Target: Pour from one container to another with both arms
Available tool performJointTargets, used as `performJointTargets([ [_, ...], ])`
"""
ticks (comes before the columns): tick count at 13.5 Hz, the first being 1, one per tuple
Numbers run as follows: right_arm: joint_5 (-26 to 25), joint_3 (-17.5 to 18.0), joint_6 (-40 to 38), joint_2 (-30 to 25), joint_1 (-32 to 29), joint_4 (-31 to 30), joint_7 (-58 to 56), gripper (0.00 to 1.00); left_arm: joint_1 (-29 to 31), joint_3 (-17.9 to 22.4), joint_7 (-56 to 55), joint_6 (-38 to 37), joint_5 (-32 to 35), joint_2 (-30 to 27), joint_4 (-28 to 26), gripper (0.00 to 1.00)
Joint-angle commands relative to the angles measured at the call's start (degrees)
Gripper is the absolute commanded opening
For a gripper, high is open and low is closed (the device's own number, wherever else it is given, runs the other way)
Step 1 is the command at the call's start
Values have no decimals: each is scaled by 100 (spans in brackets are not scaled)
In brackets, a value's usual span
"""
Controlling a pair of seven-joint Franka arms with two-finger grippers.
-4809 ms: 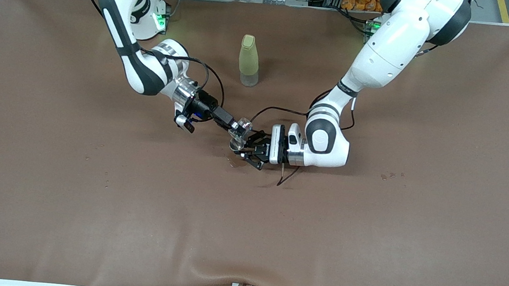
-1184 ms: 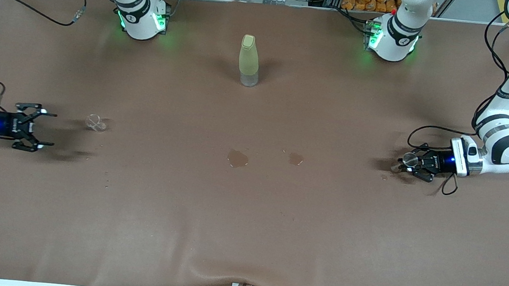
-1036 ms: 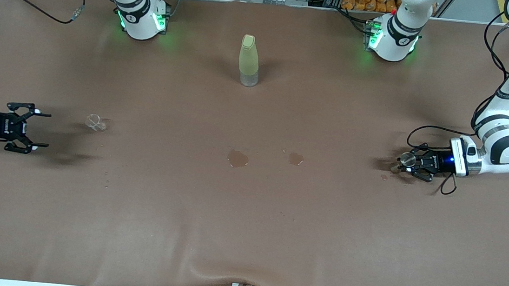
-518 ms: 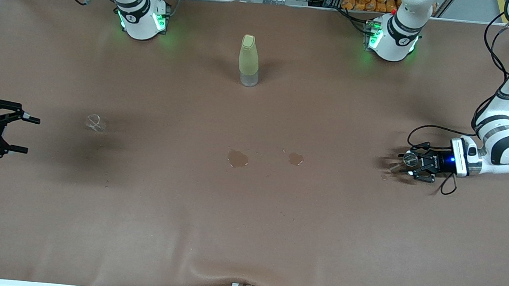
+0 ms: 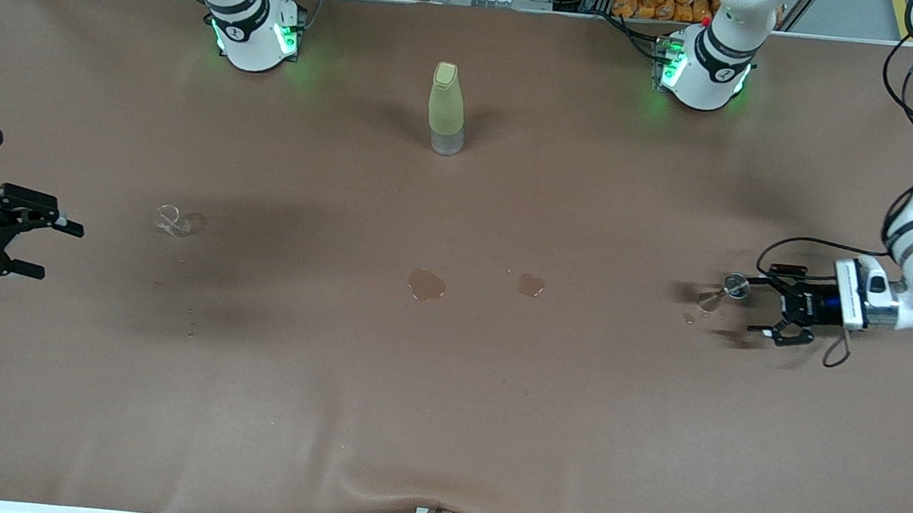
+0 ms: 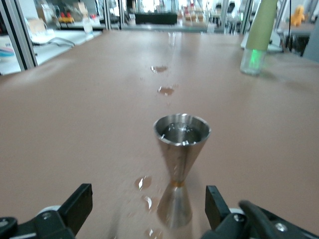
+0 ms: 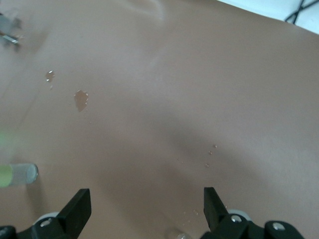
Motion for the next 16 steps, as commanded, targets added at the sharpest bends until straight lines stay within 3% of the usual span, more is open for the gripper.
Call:
performJointTargets([
  [1, -268, -44, 35, -475, 173, -307, 879, 100, 1, -43, -587, -139, 620, -177, 487, 100],
  [6, -312, -26, -333, -924, 463, -509, 2479, 100, 1, -70, -2950, -357, 1720, -915, 884, 100],
  [9, -1048, -44, -598, -960, 840, -255, 3646, 100, -60, -96, -3969, -464, 1965, -1389, 893, 100],
  [12, -1479, -105, -589, -1284, 956, -325, 3887, 100, -393, -193, -5628, -516, 2528, -1952, 936, 100],
  [16, -2306, -246, -853, -1566, 964, -272, 3887, 100, -482, -754, -7248, -569, 3318, -2339, 1042, 100],
])
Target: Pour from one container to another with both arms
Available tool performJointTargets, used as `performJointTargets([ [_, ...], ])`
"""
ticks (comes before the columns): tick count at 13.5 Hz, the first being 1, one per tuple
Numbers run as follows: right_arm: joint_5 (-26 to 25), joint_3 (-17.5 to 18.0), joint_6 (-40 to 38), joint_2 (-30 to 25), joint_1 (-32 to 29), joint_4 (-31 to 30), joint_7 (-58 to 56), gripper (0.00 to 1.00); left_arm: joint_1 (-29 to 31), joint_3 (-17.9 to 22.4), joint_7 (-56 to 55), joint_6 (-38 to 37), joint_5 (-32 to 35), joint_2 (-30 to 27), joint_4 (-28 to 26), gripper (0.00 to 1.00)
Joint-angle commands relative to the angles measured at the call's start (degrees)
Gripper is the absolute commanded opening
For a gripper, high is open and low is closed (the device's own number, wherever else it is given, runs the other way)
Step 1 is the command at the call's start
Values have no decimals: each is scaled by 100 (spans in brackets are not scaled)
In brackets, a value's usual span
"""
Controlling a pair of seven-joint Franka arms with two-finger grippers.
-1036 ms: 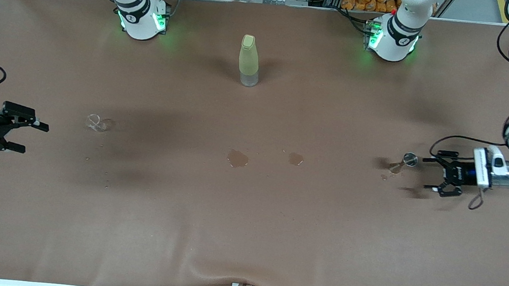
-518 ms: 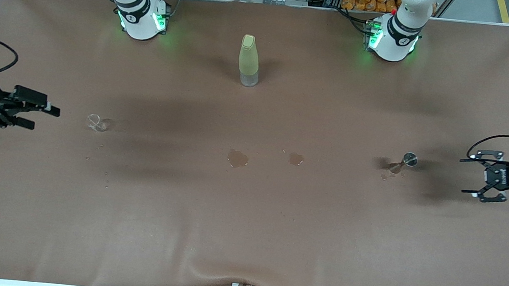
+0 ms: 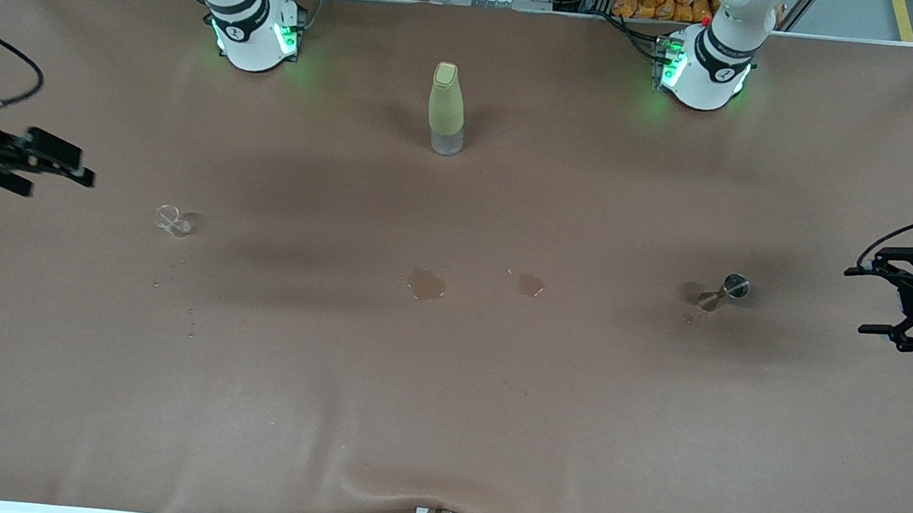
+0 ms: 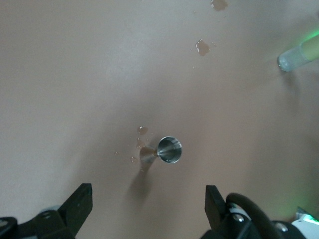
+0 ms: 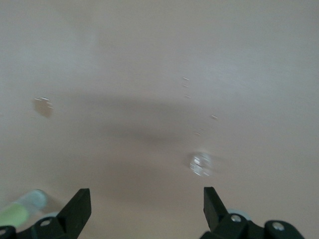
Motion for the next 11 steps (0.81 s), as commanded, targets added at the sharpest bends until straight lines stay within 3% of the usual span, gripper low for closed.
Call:
performJointTargets([
  [1, -375, -84, -114, -238, 45, -56, 101, 100, 15, -400, -1049, -72, 611, -249, 164, 100],
  [5, -305, -207, -333, -720, 167, -214, 908, 100, 6, -700, -3499, -213, 1122, -373, 341, 100],
  [8, -296, -645, -396, -783, 500, -266, 779, 100, 6, -1112, -5399, -213, 1832, -373, 350, 100],
  [11, -279, -673, 558, -1238, 546, -1115, 769, 100, -3, -1675, -7088, -213, 2562, -382, 350, 100],
])
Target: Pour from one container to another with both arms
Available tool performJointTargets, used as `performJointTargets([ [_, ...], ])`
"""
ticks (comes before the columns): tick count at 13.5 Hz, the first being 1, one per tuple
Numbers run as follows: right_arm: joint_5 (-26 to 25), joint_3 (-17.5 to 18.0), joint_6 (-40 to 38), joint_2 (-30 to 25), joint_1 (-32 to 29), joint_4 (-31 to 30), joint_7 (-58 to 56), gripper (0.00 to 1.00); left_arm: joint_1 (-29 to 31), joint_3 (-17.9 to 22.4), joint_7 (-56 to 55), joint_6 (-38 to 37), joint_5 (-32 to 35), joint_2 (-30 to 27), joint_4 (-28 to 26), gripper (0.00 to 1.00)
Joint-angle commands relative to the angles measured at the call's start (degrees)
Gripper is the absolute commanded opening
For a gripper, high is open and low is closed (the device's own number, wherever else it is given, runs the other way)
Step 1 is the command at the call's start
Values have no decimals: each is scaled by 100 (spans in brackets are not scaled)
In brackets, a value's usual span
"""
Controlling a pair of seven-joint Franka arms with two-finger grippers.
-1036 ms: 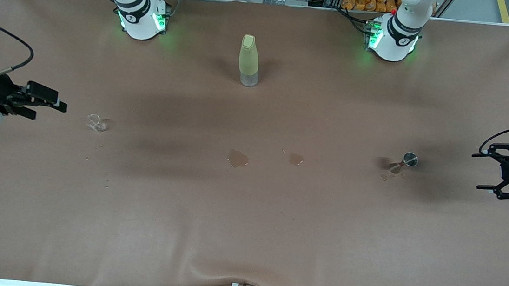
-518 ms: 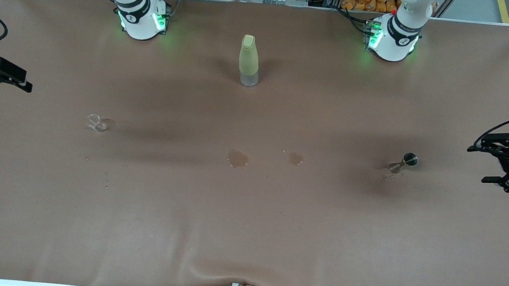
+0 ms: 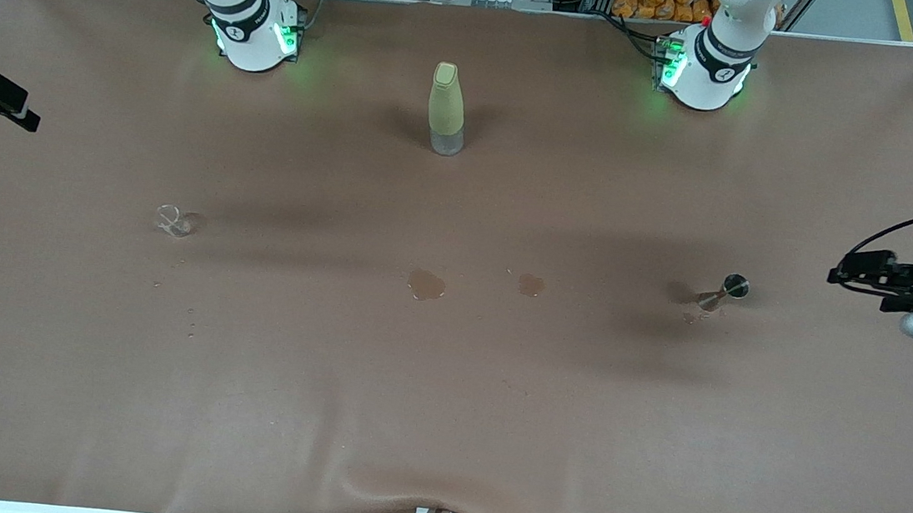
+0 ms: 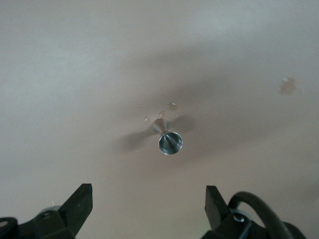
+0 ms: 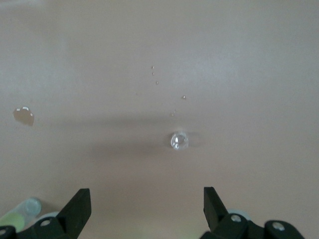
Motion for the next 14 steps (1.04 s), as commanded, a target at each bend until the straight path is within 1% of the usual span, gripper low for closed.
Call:
performJointTargets([
  [1, -115, -123, 620, -503, 160, -820, 57, 100, -22, -453, -1159, -98, 616, -50, 30, 100],
  [2, -150, -132, 472, -503, 151, -803, 57, 100, -57, -551, -1414, -98, 696, -59, 21, 100],
  [4, -159, -245, 182, -468, 124, -637, -21, 100, -66, -578, -2614, -20, 556, -59, 39, 100],
  [5, -168, -255, 146, -433, 116, -523, -109, 100, -84, -587, -2917, 16, 565, -42, 56, 100],
  [7, -413, -255, 128, -424, 98, -504, -101, 100, -136, -674, -3033, 34, 618, -24, 56, 100],
  [9, -380, -264, 67, -415, -50, -486, -83, 100, -146, -675, -3051, 42, 592, -15, 56, 100],
  [10, -353, -264, -64, -415, -104, -347, -101, 100, -154, -675, -3051, 77, 600, 2, 56, 100],
  [12, -353, -264, -311, -197, -113, 144, -101, 100, -146, -675, -3051, 86, 591, 11, 56, 100],
  [14, -361, -264, -346, -125, -174, 287, -127, 100, -224, -631, -3051, 183, 583, 11, 56, 100],
])
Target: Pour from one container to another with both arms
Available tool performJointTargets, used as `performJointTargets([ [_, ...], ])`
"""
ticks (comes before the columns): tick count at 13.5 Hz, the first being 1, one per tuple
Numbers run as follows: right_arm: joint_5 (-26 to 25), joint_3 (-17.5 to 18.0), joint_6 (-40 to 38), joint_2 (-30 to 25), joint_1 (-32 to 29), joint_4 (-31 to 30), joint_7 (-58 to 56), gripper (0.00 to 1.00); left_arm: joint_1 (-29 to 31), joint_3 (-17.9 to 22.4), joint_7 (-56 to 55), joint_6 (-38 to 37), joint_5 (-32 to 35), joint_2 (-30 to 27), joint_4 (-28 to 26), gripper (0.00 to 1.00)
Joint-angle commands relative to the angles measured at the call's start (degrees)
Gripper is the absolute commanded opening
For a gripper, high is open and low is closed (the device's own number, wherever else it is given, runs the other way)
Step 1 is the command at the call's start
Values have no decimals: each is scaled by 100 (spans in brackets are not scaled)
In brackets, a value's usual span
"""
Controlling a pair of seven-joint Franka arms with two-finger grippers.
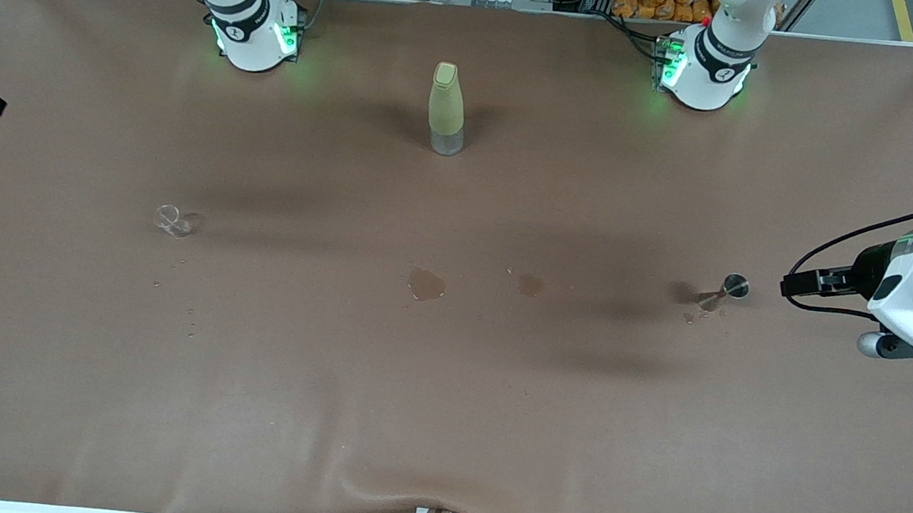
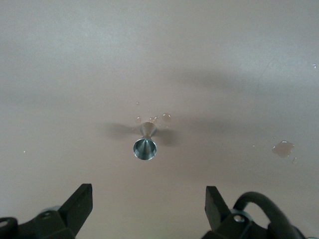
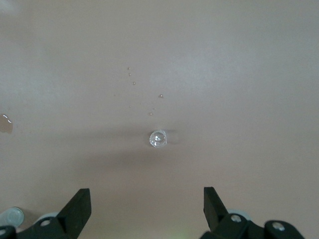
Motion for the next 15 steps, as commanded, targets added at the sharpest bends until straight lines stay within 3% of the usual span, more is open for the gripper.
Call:
performJointTargets([
  [1, -80, 40, -169, 184, -135, 348, -45, 100, -186, 116, -92, 110, 82, -13, 56, 100],
  [2, -71, 40, -177, 192, -161, 348, -36, 100, -387, 378, -83, 111, 56, -39, 56, 100],
  [6, -63, 84, -485, 210, -74, 339, 17, 100, -1845, 2301, -4, 216, -857, -249, 56, 100],
  [7, -71, 75, -468, 219, -74, 357, 8, 100, -2066, 2619, 5, 234, -954, -302, 47, 100],
  [15, -142, 66, -319, 254, -161, 410, 79, 100, -2489, 3008, -82, 814, -868, -364, -173, 100],
])
